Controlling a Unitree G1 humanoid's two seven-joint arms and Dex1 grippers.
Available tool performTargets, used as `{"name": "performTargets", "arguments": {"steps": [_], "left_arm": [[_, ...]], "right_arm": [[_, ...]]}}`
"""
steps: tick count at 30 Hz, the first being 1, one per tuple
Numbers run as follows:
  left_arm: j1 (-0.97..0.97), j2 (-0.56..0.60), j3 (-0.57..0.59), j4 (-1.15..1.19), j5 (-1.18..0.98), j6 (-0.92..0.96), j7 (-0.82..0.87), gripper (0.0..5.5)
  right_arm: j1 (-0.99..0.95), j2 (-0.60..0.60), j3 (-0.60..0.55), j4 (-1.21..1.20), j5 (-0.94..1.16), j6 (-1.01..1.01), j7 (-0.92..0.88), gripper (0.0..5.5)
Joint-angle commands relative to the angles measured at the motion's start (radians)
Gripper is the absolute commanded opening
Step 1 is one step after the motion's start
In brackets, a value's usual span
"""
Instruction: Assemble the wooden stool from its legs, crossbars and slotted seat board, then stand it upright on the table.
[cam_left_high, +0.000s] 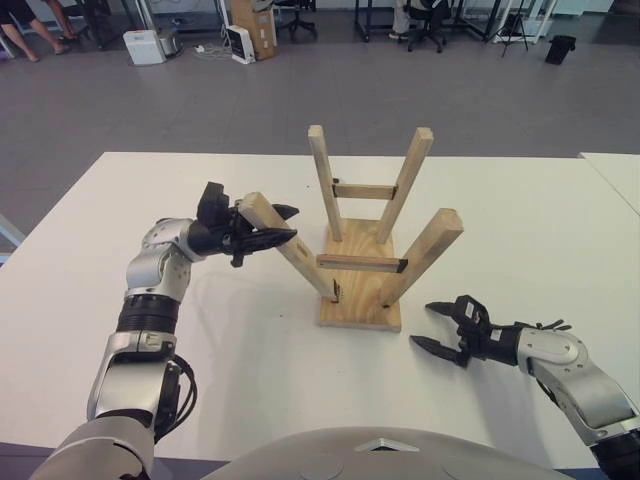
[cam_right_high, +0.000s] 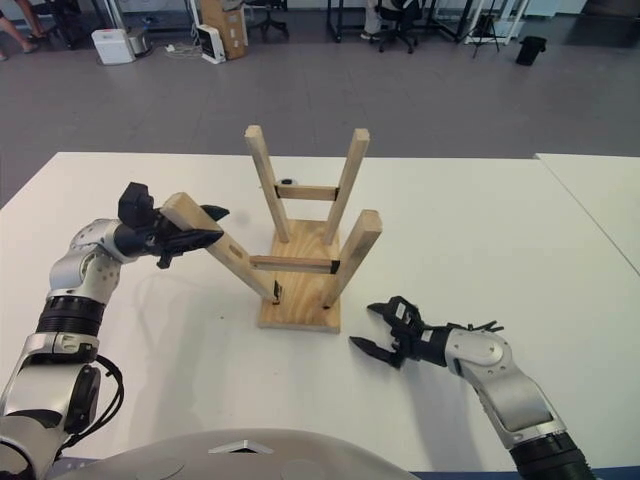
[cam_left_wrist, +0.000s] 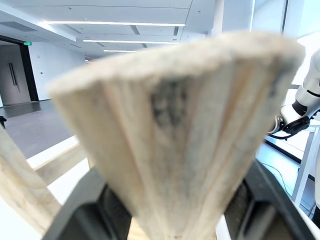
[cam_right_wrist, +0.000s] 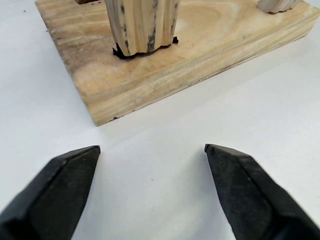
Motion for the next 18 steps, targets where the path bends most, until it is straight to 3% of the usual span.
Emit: {"name": "performTargets", "arguments": {"steps": [1, 13, 18], "left_arm": [[-0.028, 0.015, -0.037, 0.005, 0.025, -0.021, -0.008, 2.03], [-0.064, 0.029, -0.17, -0.048, 0.077, -0.038, -0.003, 2.03], [-0.035, 0.025, -0.21, -0.096, 0.15, -0.005, 0.097, 2.03]], "right_arm": [[0.031, -0.019, 0.03, 0.096, -0.088, 0.05, -0.03, 3.89], [0.032, 0.011, 0.074, 0.039, -0.09, 0.061, -0.069, 3.89], [0.031, 0.026, 0.101, 0.07, -0.099, 0.029, -0.082, 3.89]]}}
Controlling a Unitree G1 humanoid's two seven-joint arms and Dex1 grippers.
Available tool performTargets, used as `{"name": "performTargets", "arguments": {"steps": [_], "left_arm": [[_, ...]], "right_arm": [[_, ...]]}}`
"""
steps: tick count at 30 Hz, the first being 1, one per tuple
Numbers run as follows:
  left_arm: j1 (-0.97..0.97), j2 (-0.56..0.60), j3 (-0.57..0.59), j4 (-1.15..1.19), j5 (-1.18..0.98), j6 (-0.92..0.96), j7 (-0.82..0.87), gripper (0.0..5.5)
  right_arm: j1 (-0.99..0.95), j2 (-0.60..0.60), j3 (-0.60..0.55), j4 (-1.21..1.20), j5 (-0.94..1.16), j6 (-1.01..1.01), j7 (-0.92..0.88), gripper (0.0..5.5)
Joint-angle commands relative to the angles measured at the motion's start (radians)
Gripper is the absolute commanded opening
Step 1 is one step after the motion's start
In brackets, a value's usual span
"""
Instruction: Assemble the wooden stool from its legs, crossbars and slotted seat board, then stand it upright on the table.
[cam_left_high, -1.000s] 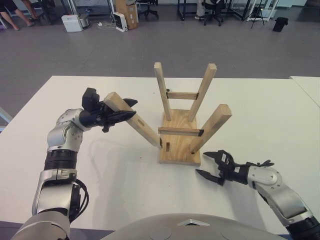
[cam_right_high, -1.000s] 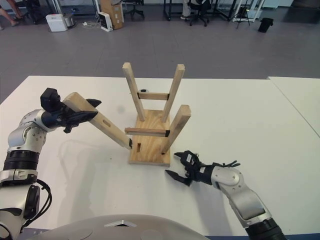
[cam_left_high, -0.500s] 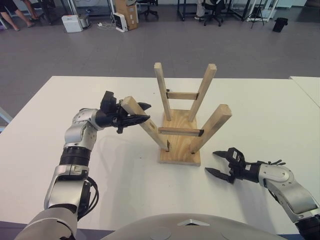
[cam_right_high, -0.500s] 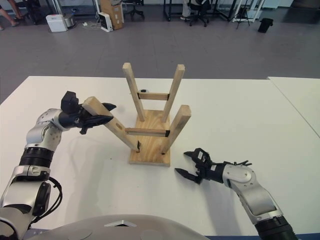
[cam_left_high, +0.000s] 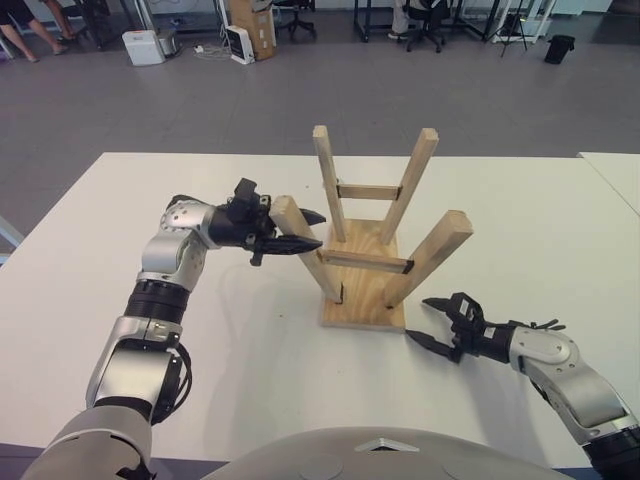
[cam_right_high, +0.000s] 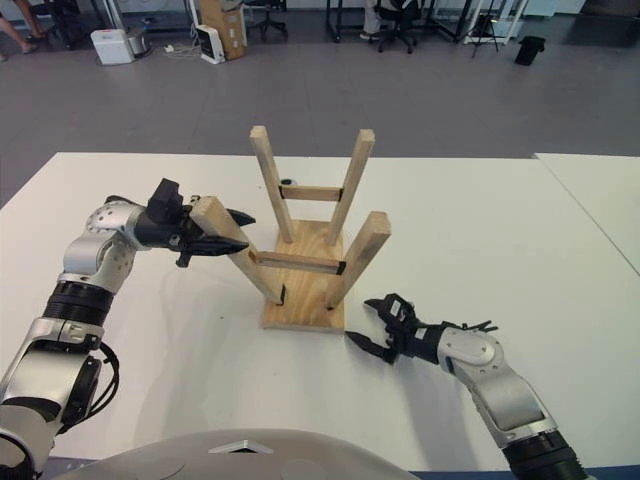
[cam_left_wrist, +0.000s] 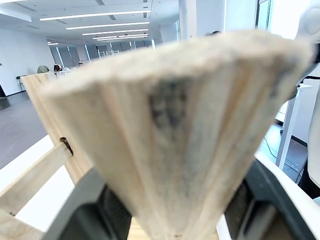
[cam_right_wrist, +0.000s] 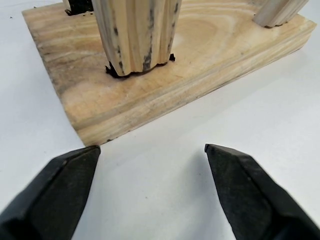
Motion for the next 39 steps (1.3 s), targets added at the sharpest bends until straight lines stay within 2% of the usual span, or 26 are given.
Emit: {"name": "performTargets", "arguments": {"steps": [1, 10, 15, 20, 25, 26, 27, 32, 36, 39], "left_arm": [[0.044, 0.003, -0.054, -0.028, 0.116, 0.018, 0.076, 2.03], [0.224, 0.023, -0.143, -0.198, 0.218, 0.081, 0.281, 2.03], [0.303, 0.035, -0.187, -0.194, 0.252, 0.062, 0.343, 2.03], [0.292, 0.036, -0.173, -0.137, 0.181, 0.14, 0.335, 2.03], [0.289, 0.029, -0.169, -0.126, 0.109, 0.155, 0.274, 2.03], [0.29, 0.024, -0.163, -0.128, 0.096, 0.158, 0.28, 2.03], [0.293, 0.019, -0.157, -0.132, 0.088, 0.159, 0.29, 2.4], [0.299, -0.022, -0.111, -0.196, 0.083, 0.126, 0.359, 3.28], [0.266, -0.033, -0.004, -0.321, 0.06, 0.097, 0.445, 3.28], [0.278, 0.041, 0.068, -0.527, -0.094, 0.259, 0.434, 3.28]], "right_arm": [[0.038, 0.008, 0.072, 0.084, -0.098, 0.03, -0.016, 3.89], [0.024, 0.029, 0.09, 0.069, -0.114, 0.012, -0.044, 3.89], [0.01, 0.034, 0.084, 0.073, -0.116, 0.005, -0.061, 3.89], [-0.004, 0.028, 0.084, 0.043, -0.104, 0.029, -0.069, 3.89], [-0.049, 0.001, 0.022, 0.051, -0.077, 0.042, -0.059, 3.89], [-0.057, -0.005, 0.008, 0.06, -0.075, 0.039, -0.056, 3.89], [-0.068, -0.01, -0.009, 0.079, -0.073, 0.034, -0.053, 3.89], [-0.081, -0.006, -0.042, 0.137, -0.081, 0.009, -0.046, 3.89], [-0.063, 0.0, -0.056, 0.141, -0.083, -0.001, -0.052, 3.89], [-0.043, -0.004, -0.078, 0.133, -0.078, -0.003, -0.058, 3.89]]}}
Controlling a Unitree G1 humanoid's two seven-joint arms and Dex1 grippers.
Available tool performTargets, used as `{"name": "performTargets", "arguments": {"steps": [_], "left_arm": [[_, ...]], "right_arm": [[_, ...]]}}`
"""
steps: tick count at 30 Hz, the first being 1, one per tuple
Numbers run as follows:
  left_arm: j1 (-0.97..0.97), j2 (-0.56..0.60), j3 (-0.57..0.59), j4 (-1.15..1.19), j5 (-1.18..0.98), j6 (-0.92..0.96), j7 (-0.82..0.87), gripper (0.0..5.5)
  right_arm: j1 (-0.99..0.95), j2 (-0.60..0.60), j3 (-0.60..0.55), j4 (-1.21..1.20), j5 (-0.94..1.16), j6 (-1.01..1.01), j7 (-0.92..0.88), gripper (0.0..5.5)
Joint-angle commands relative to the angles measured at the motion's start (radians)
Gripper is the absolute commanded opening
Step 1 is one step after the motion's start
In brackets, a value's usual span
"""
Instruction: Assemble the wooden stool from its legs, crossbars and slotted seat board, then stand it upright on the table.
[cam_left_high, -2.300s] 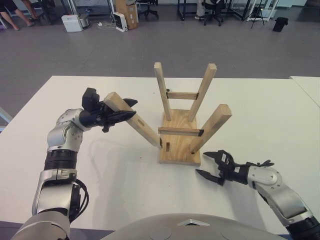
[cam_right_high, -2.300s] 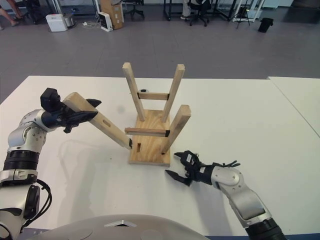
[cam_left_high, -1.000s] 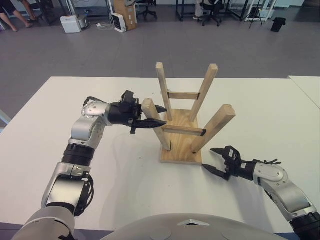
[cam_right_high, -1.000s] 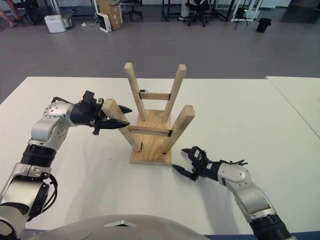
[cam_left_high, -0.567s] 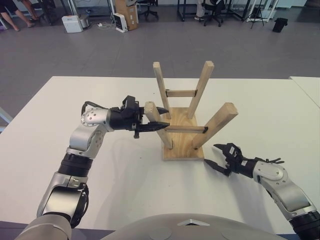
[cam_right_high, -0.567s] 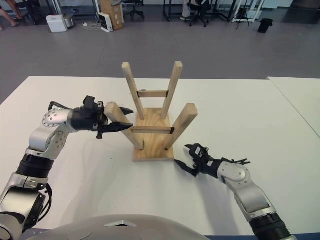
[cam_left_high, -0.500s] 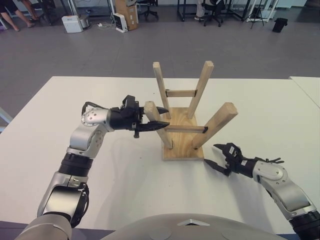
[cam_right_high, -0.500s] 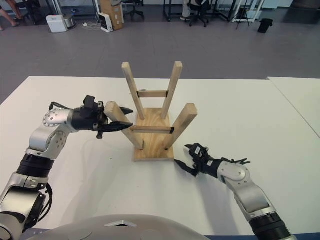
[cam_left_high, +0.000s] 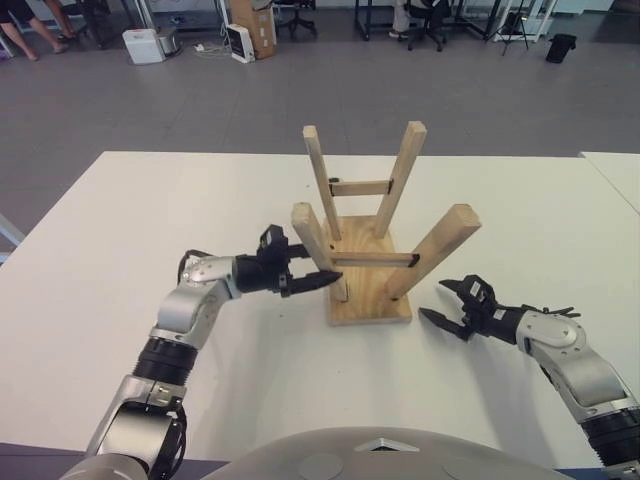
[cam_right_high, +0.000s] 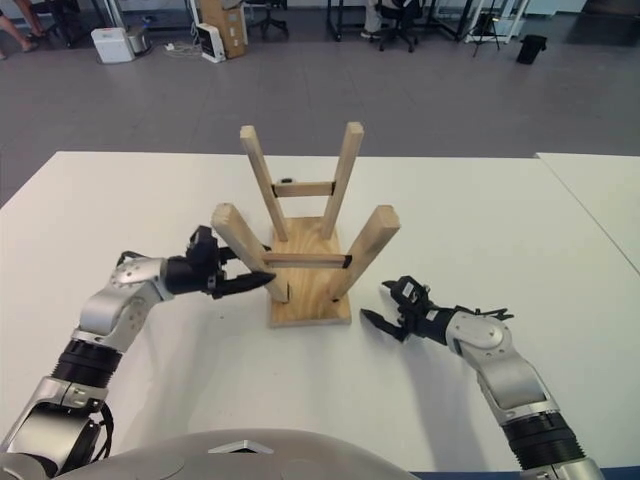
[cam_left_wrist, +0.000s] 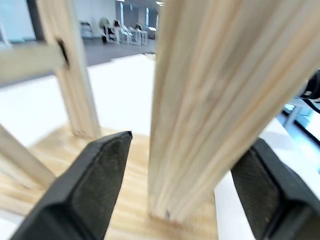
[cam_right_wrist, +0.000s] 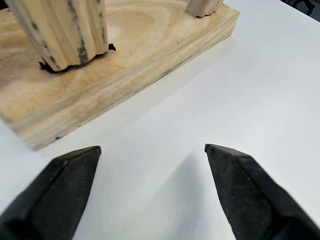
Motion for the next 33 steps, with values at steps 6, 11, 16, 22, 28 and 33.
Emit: {"name": "performTargets", "arguments": {"steps": [6, 11, 16, 22, 28, 33], "left_arm": [[-0.065, 0.114, 0.22, -0.357, -0.426, 0.361, 0.13, 3.28], [-0.135, 0.066, 0.255, -0.306, -0.362, 0.295, 0.248, 3.28], [-0.125, -0.044, 0.191, -0.39, -0.226, 0.229, 0.458, 3.28], [-0.115, -0.225, 0.19, -0.557, -0.195, 0.146, 0.716, 3.28], [0.166, -0.303, -0.025, -0.532, -0.085, 0.045, 0.679, 3.28], [0.218, -0.333, -0.09, -0.191, 0.06, -0.138, 0.614, 3.28]], "right_arm": [[0.027, -0.013, -0.083, -0.002, -0.019, 0.034, -0.028, 3.89], [-0.048, 0.018, -0.192, -0.113, 0.089, 0.112, -0.05, 3.89], [-0.277, 0.099, -0.404, -0.339, 0.472, 0.297, -0.171, 3.89], [-0.457, 0.183, -0.513, -0.525, 1.014, 0.375, -0.423, 3.89], [-0.185, 0.179, -0.354, -0.552, 0.962, 0.445, -0.412, 3.89], [-0.181, 0.209, -0.258, -0.532, 0.868, 0.417, -0.425, 3.89]]}}
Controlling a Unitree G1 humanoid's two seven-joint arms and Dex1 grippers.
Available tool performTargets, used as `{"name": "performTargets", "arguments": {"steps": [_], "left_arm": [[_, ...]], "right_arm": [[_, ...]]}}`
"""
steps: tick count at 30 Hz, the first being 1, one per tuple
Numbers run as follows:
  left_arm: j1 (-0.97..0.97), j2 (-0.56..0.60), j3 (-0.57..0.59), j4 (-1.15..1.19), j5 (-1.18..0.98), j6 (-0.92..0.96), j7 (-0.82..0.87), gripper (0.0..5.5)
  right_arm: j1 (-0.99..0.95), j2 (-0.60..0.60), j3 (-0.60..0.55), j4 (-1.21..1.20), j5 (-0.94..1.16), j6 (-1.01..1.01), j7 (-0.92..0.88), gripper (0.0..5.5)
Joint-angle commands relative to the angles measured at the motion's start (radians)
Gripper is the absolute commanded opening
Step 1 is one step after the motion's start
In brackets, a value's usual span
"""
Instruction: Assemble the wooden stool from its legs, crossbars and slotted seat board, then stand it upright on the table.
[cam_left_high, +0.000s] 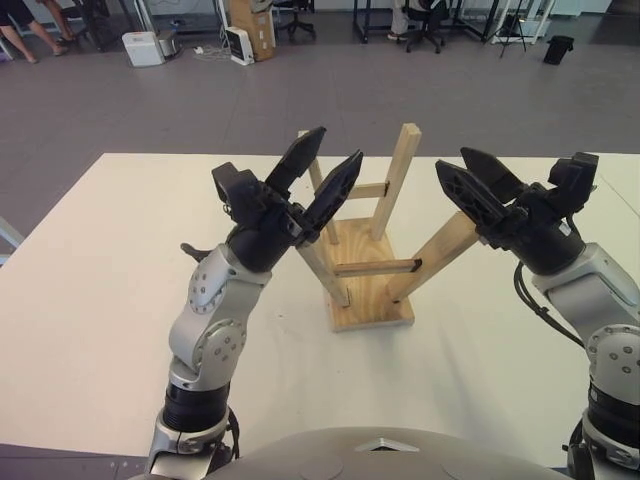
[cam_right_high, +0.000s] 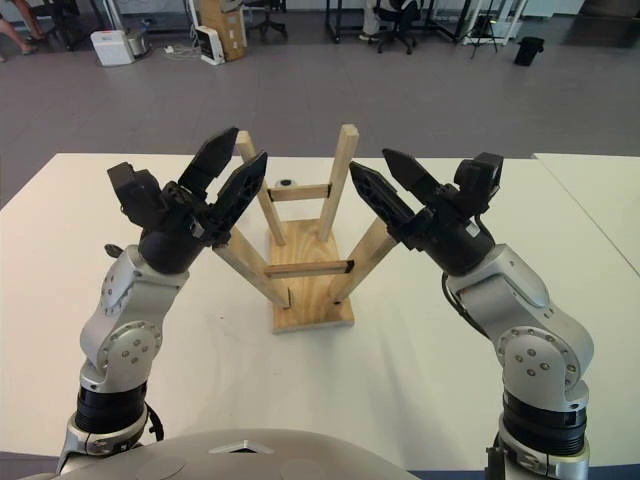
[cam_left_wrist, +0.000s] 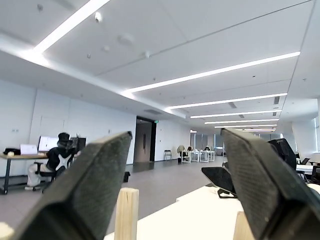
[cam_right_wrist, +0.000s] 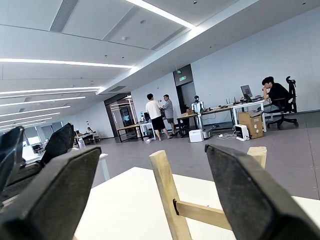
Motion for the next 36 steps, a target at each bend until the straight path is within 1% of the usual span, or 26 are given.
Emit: {"name": "performTargets", "arguments": {"steps": [1, 5, 11, 13, 17, 21, 22, 24, 26, 29, 31, 33, 36], "left_arm": [[0.066, -0.023, -0.077, 0.326, 0.133, 0.005, -0.009, 3.28], [0.017, -0.035, -0.101, 0.395, 0.147, -0.038, -0.015, 3.28], [-0.002, -0.02, -0.236, 0.401, 0.158, -0.019, -0.08, 3.28], [0.008, -0.011, -0.245, 0.395, 0.156, -0.024, -0.072, 3.28], [0.007, 0.004, -0.22, 0.402, 0.15, -0.039, -0.053, 3.28], [0.003, 0.003, -0.211, 0.409, 0.152, -0.047, -0.046, 3.28], [0.003, 0.003, -0.209, 0.41, 0.152, -0.048, -0.045, 3.28], [0.006, 0.001, -0.205, 0.41, 0.154, -0.051, -0.039, 3.28], [0.005, 0.0, -0.203, 0.412, 0.154, -0.053, -0.034, 3.28], [0.004, -0.004, -0.204, 0.411, 0.155, -0.056, -0.03, 3.28], [0.005, -0.004, -0.205, 0.409, 0.153, -0.056, -0.028, 3.28], [0.006, -0.004, -0.203, 0.409, 0.151, -0.057, -0.027, 3.28], [0.007, -0.01, -0.201, 0.411, 0.155, -0.062, -0.02, 3.28]], "right_arm": [[0.025, 0.015, 0.113, 0.046, -0.053, 0.062, -0.01, 3.89], [0.006, 0.029, 0.174, 0.06, -0.053, 0.071, 0.006, 3.89], [-0.02, 0.069, 0.271, 0.11, -0.094, 0.072, 0.039, 3.89], [-0.012, 0.068, 0.272, 0.112, -0.101, 0.07, 0.039, 3.89], [0.007, 0.066, 0.239, 0.112, -0.114, 0.067, 0.041, 3.89], [-0.026, 0.057, 0.238, 0.089, -0.162, 0.052, 0.03, 3.89], [-0.048, 0.046, 0.257, 0.068, -0.215, 0.042, 0.022, 3.89], [-0.102, 0.021, 0.331, 0.022, -0.372, 0.029, -0.006, 3.89], [-0.121, -0.011, 0.446, 0.006, -0.566, 0.02, -0.036, 3.89], [-0.065, -0.049, 0.636, 0.05, -0.855, 0.035, -0.133, 3.89], [-0.018, -0.071, 0.723, 0.066, -0.97, 0.052, -0.15, 3.89], [0.004, -0.066, 0.743, 0.067, -1.01, 0.063, -0.147, 3.89], [-0.018, -0.047, 0.72, 0.075, -1.033, 0.062, -0.121, 3.89]]}}
